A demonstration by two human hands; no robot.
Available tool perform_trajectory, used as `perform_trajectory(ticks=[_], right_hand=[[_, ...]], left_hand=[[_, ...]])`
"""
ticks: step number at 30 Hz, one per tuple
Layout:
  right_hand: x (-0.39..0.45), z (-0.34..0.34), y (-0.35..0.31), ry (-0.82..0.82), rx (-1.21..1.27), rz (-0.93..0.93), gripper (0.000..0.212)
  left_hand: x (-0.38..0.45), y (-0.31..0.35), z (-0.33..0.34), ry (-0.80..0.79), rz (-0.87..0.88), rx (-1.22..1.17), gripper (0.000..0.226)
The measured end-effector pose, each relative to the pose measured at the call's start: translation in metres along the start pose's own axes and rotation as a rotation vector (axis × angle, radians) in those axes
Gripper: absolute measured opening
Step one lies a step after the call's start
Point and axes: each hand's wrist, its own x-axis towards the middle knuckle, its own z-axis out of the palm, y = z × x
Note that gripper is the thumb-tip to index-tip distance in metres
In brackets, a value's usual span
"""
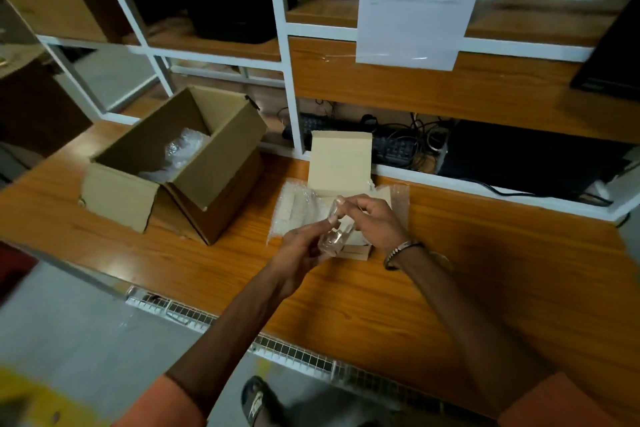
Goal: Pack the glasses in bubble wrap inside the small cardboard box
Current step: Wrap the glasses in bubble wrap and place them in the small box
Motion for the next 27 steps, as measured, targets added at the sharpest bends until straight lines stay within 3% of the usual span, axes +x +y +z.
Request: perform_trajectory(ticks=[5, 15, 19, 22, 25, 27], right_hand=[[0.025, 0.028, -0.024, -0.111, 0.001, -0.047, 0.031], [0.088, 0.085, -0.090, -0.368, -0.106, -0.315, 0.026], [0.127, 0.121, -0.126, -0.214, -0.040, -0.280, 0.037], [0.168, 0.159, -0.139, -0.068, -0.119, -0.211, 0.032], [0.206, 0.198, -0.146, -0.108, -0.307, -0.281, 0.012], [0.228, 0.222, -0.157, -0.149, -0.421, -0.319, 0.018]], left_hand=[[-0.012, 0.019, -0.027, 0.052, 0.044, -0.028, 0.046], [-0.024, 0.087, -0.116, 0.142, 0.360, 0.354, 0.046], [-0.017, 0.123, -0.168, 0.308, 0.482, 0.445, 0.054], [-0.007, 0.149, -0.214, 0.440, 0.623, 0.429, 0.058], [0.006, 0.175, -0.263, 0.564, 0.678, 0.386, 0.050], [0.019, 0.187, -0.296, 0.578, 0.659, 0.362, 0.055]])
